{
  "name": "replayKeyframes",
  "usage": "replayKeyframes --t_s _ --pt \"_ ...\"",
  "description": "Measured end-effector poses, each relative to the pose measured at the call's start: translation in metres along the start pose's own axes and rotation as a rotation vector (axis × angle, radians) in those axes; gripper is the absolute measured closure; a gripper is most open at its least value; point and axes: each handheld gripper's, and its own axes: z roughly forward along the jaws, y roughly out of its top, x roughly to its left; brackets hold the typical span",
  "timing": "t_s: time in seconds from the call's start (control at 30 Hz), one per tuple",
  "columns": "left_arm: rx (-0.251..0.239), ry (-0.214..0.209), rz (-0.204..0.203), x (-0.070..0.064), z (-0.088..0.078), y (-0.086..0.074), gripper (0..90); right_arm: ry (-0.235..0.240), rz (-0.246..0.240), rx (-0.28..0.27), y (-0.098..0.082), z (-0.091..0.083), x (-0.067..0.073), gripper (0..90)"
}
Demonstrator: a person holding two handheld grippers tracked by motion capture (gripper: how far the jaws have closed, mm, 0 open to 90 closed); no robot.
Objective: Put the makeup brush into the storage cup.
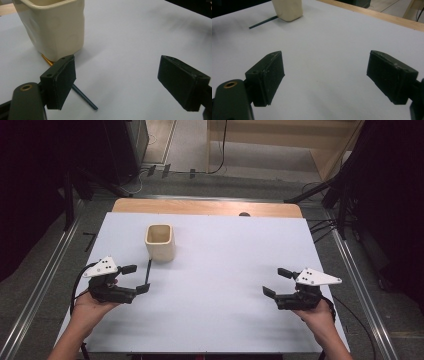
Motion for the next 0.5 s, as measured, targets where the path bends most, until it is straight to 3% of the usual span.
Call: replayKeyframes --t_s 0.5 --pt "-0.006 -0.001 0.015 -0.0014 0.0006 -0.0017 15.8 0.016 0.0 -0.01 0.0 0.0012 0.0009 15.3"
